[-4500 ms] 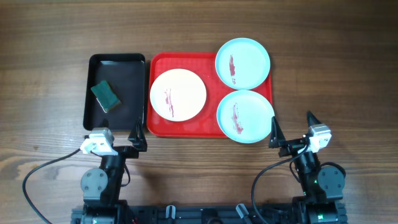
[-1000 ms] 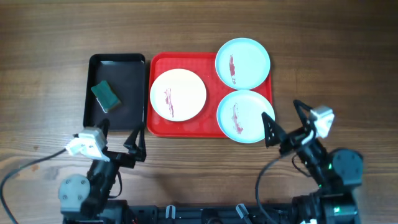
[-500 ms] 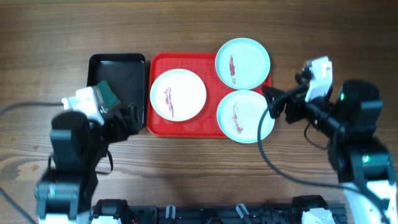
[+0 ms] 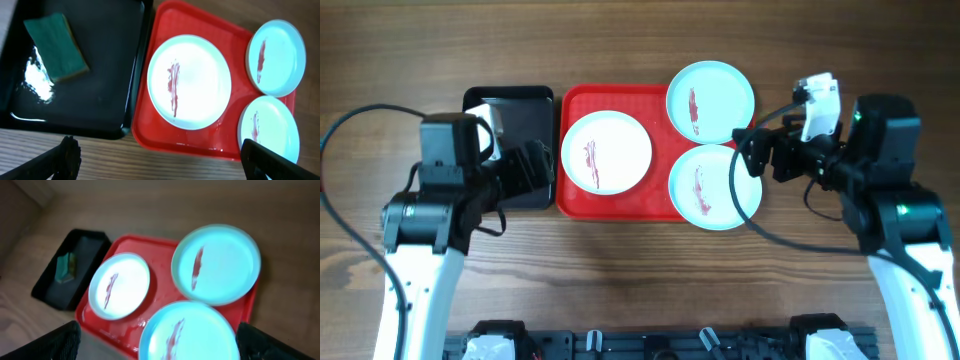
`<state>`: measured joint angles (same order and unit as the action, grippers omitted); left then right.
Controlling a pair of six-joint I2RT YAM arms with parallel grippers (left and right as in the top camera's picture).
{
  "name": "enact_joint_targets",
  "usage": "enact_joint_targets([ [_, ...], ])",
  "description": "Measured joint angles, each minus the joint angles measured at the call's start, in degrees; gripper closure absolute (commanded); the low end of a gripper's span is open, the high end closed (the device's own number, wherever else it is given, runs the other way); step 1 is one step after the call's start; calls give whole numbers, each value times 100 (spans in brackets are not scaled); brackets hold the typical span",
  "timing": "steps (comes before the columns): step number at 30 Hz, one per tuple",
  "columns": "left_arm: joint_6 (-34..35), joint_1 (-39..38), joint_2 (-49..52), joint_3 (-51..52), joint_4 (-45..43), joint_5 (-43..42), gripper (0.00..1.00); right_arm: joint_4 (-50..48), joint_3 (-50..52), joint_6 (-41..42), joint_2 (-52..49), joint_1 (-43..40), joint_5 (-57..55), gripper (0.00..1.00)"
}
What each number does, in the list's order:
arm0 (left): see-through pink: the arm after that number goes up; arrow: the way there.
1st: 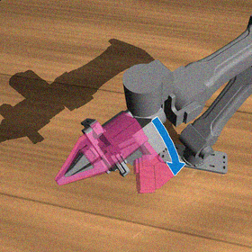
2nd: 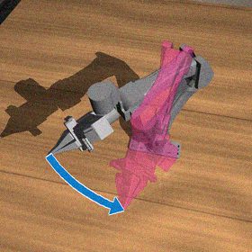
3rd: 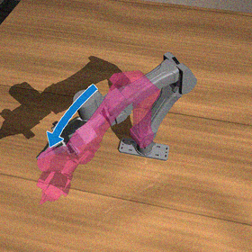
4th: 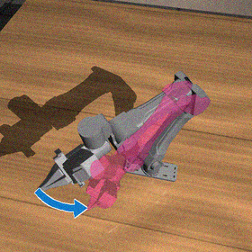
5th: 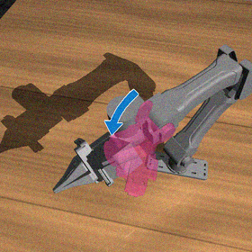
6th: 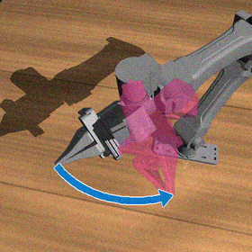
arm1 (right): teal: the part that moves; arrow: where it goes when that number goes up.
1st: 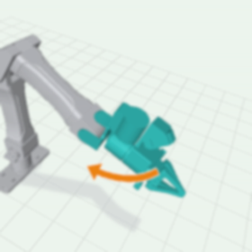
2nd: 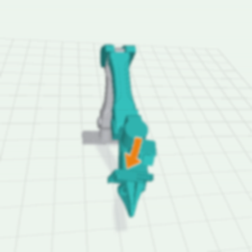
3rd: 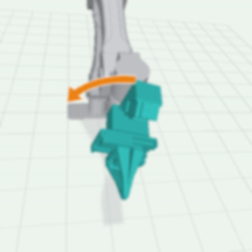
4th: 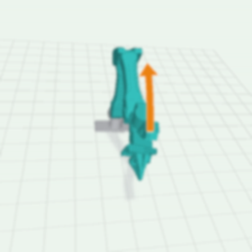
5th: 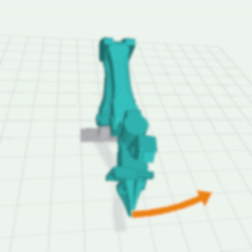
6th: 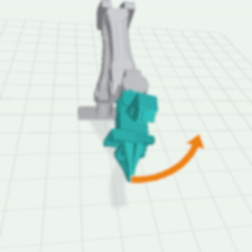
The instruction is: Clean dirty plates on tray and stack at the side
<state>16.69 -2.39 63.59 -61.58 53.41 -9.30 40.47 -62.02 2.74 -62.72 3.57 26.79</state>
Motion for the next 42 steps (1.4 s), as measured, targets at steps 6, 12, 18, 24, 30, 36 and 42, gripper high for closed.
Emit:
enact_joint_targets([
  [6,4,0,343,0,55,-55,0,188,-2,195,-525,107,83,1],
  [12,391,0,761,-348,667,461,0,315,-575,446,-1176,647,-111,0],
  [18,896,0,905,-1211,852,1014,0,328,-1464,813,-2096,1266,-420,1],
  [24,1213,0,968,-1329,1045,1167,0,-142,-1696,1231,-2835,1620,-651,7],
  [30,1281,0,1484,-1333,1215,1204,0,-330,-1696,1467,-3108,1729,-907,8],
  [36,1351,0,1956,-1333,1237,1209,0,-385,-1698,1596,-3320,1808,-1093,13],
  [42,1412,0,2020,-1333,1213,1250,0,-629,-1700,1810,-3729,2057,-1152,14],
])
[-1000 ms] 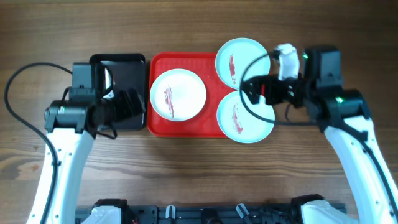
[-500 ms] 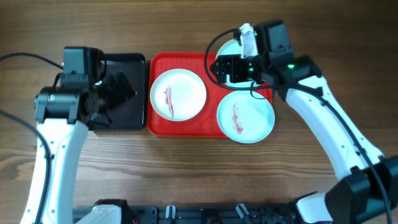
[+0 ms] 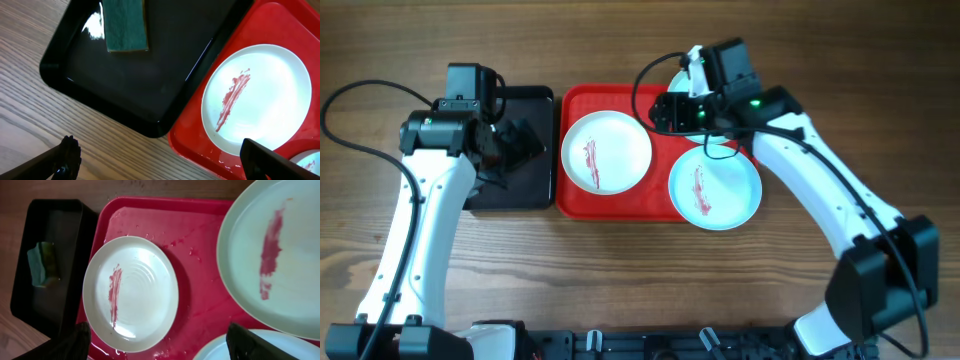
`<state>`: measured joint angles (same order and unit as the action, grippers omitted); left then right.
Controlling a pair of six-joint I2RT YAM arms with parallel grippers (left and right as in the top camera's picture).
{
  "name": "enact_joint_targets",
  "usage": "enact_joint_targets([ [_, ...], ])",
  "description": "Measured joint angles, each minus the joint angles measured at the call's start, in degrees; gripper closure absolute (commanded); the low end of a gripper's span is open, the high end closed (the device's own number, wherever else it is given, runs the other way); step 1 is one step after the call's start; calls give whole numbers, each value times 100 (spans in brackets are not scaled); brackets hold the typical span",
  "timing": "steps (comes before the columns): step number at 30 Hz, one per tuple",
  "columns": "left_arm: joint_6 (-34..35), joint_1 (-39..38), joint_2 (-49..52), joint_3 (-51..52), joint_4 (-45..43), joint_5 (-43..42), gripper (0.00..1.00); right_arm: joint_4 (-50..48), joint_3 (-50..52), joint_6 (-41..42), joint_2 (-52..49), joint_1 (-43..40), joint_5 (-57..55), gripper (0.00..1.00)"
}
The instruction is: Clean dirty plates on tray and stack at the side
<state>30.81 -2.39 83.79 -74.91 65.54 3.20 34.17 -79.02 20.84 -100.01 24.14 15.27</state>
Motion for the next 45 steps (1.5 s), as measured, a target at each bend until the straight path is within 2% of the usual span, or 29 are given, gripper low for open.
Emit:
enact_joint_targets([
  [16,2,0,2,0,2,155,0,-560,0,623,-911,754,-79,15],
  [29,0,0,0,0,2,168,0,-658,0,765,-1338,765,-101,14],
  [36,46,0,0,0,0,168,0,-918,0,688,-1338,765,-151,27],
  [45,109,0,0,0,-90,170,0,-761,0,479,-1338,769,-708,33],
])
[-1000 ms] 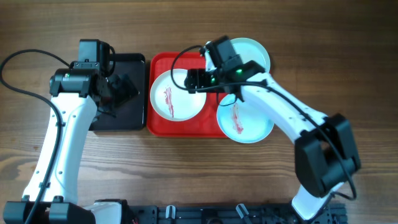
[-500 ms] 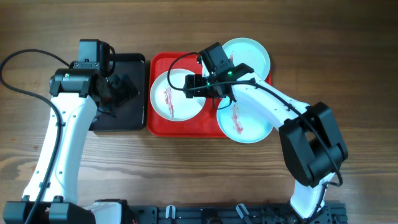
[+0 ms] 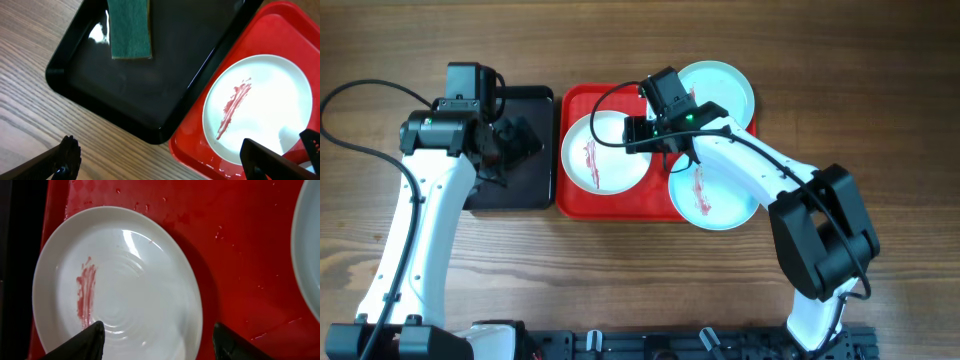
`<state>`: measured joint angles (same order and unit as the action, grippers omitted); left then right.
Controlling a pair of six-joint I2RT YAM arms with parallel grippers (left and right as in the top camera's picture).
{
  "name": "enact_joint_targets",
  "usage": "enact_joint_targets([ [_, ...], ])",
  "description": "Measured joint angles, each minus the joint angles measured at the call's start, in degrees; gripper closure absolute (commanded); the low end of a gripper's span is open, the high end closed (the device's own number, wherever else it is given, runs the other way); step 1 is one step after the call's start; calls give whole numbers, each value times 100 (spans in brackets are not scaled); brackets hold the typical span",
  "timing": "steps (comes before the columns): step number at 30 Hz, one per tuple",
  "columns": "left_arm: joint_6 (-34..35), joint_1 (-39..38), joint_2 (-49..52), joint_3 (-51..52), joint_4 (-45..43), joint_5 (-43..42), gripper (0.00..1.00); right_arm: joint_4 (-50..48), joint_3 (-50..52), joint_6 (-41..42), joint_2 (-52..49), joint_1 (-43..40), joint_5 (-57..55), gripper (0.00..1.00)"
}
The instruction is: Clean dirty plates on tray and stack at the side
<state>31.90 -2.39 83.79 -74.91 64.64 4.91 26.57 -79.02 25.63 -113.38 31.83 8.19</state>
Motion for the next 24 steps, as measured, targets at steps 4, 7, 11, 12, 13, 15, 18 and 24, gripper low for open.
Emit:
enact_joint_targets([
  [4,15,0,0,0,-57,0,0,133,0,-42,0,0,-236,38],
  [7,15,0,0,0,-57,0,0,179,0,-81,-13,0,-380,45],
  [11,15,0,0,0,-61,0,0,166,0,-83,-168,0,-496,51],
  [12,15,0,0,0,-68,0,0,166,0,-76,-221,0,-507,53],
  [13,15,0,0,0,-81,0,0,166,0,-79,-275,0,-514,54],
  [15,17,0,0,0,-127,0,0,160,0,-48,-413,0,-533,63],
  [18,15,0,0,0,-179,0,0,155,0,-31,-472,0,-553,74],
  [24,15,0,0,2,-297,0,0,68,0,105,-472,0,-570,88],
])
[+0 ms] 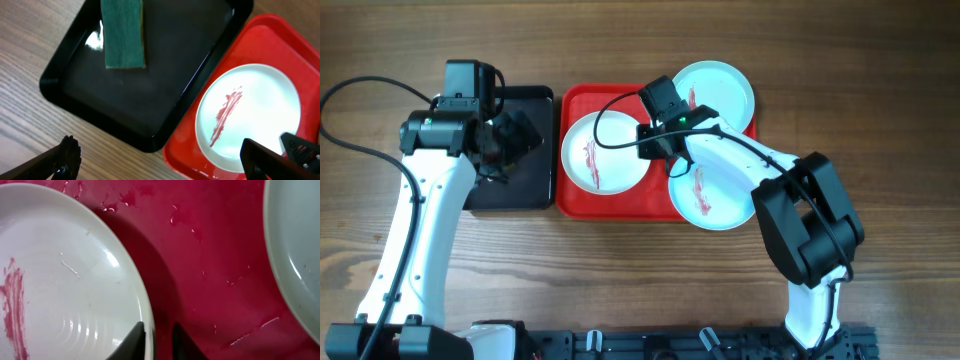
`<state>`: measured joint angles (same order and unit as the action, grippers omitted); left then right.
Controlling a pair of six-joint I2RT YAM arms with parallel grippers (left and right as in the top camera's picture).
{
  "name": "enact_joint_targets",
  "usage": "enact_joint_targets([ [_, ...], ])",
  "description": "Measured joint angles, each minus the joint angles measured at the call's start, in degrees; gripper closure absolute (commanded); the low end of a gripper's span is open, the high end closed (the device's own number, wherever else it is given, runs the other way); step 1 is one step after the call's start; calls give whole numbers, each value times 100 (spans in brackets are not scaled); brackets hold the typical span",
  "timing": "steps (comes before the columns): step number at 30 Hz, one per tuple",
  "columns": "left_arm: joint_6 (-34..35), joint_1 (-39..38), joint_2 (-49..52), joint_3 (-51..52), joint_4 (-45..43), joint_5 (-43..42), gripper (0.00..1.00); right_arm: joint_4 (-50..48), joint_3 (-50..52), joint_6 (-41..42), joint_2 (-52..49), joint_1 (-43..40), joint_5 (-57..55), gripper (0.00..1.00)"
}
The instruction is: Clean dirty plates on tray and stack at the side
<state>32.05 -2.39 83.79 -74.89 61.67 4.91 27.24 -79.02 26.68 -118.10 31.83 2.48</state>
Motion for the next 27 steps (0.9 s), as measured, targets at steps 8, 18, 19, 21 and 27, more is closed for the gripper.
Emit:
enact_joint_targets([
  [8,2,0,107,177,-225,0,0,-63,0,4,-24,0,2,95],
  [18,13,0,608,195,-470,7,4,-120,0,33,-52,0,7,95],
  [19,22,0,673,195,-494,52,5,-122,0,33,-52,2,7,96],
  [21,74,0,765,195,-492,170,9,-125,0,39,-52,0,7,95],
  [27,435,146,1019,210,-629,597,15,-142,0,59,-52,2,7,95],
])
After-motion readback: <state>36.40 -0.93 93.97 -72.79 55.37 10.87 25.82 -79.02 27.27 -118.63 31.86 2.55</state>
